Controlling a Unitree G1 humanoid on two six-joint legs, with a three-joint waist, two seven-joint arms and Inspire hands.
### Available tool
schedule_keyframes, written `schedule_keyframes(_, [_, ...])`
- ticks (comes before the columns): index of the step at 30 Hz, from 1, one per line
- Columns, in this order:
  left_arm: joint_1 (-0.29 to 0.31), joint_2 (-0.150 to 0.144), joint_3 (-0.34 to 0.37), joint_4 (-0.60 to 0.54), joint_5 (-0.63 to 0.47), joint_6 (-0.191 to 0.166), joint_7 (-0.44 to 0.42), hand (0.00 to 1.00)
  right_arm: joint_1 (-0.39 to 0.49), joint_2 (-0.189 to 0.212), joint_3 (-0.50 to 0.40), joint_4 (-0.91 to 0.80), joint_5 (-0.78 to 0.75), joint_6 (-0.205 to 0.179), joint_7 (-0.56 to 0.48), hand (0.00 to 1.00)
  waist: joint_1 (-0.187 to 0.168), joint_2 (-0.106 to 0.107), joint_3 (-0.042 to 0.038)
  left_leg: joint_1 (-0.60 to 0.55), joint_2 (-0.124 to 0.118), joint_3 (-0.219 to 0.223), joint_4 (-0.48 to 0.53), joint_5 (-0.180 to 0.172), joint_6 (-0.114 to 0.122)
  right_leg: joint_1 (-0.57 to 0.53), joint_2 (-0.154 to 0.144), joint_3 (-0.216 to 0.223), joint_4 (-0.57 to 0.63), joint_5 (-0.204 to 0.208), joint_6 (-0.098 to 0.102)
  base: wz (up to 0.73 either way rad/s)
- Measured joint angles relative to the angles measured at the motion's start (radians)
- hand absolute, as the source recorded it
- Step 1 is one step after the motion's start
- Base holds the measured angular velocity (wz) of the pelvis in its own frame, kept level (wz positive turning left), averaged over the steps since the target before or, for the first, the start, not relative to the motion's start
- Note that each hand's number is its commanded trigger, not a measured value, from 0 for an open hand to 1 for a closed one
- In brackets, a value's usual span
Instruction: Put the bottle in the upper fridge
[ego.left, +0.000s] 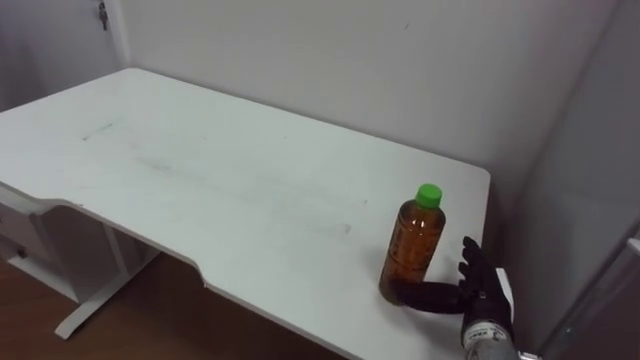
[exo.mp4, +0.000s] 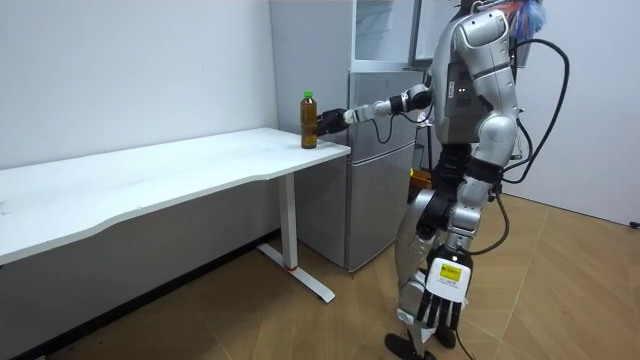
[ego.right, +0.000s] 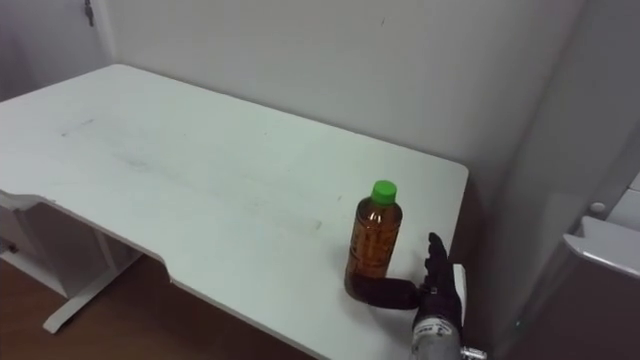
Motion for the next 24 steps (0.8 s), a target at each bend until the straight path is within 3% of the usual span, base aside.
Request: schedule_keyframes(24, [-0.001,0.004,-0.038,0.002,-0.016,-0.004,0.0,0.0,-0.05,0.0,0.003,0.008,0.077,-0.001,-0.015,0.0,0.003,-0.002,-0.0014,0.002,0.001,0.003,-0.001,0.002,0.001,-0.001,0.0,0.0,-0.001,0.004,-0.001,0.0])
